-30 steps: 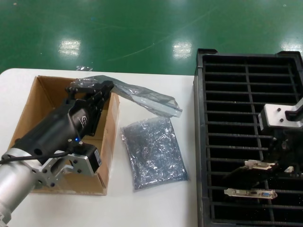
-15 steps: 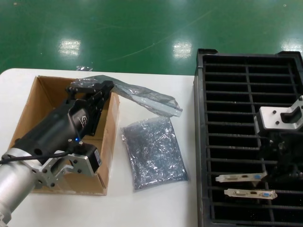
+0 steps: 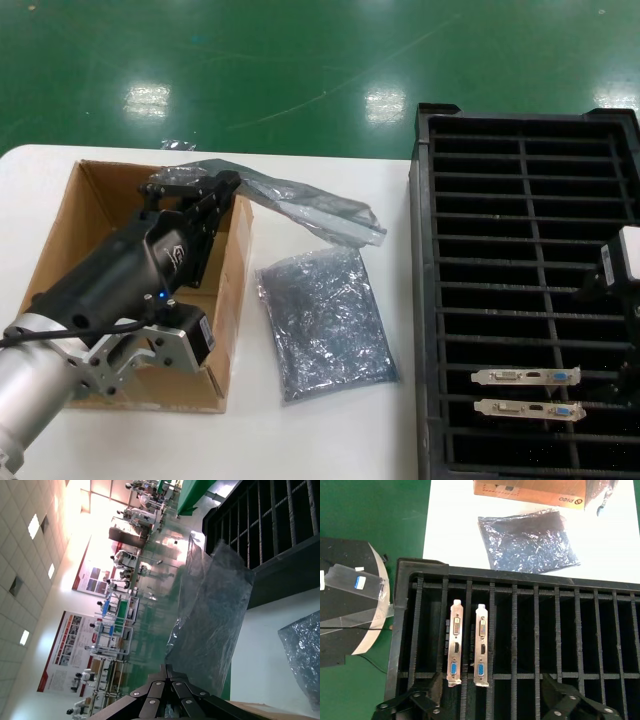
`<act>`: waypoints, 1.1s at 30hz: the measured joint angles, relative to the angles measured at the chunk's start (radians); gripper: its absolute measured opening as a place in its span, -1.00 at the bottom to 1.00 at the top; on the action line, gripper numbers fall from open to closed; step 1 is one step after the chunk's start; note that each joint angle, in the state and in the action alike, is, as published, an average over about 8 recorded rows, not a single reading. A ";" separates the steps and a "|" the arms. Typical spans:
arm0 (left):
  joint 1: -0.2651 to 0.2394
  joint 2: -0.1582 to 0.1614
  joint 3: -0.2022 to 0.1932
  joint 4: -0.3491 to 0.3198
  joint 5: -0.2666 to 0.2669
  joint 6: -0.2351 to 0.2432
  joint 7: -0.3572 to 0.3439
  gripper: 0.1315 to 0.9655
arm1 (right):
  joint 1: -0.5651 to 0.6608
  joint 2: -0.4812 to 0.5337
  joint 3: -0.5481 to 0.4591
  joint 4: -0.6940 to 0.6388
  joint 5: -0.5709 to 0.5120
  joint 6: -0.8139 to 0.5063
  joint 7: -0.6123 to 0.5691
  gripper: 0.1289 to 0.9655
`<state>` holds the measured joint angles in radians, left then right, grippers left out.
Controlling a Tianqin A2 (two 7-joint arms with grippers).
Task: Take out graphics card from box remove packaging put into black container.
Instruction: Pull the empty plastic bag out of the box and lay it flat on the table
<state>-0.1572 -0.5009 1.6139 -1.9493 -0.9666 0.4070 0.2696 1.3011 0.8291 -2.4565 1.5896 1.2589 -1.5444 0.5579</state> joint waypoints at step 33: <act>0.045 0.500 -0.185 0.037 0.294 0.467 -1.201 -0.98 | -0.001 0.003 0.001 0.003 0.001 0.002 0.000 0.99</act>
<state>-0.1124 -0.0011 1.4288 -1.9118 -0.6728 0.8741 -0.9309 1.3002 0.8324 -2.4559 1.5923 1.2603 -1.5422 0.5577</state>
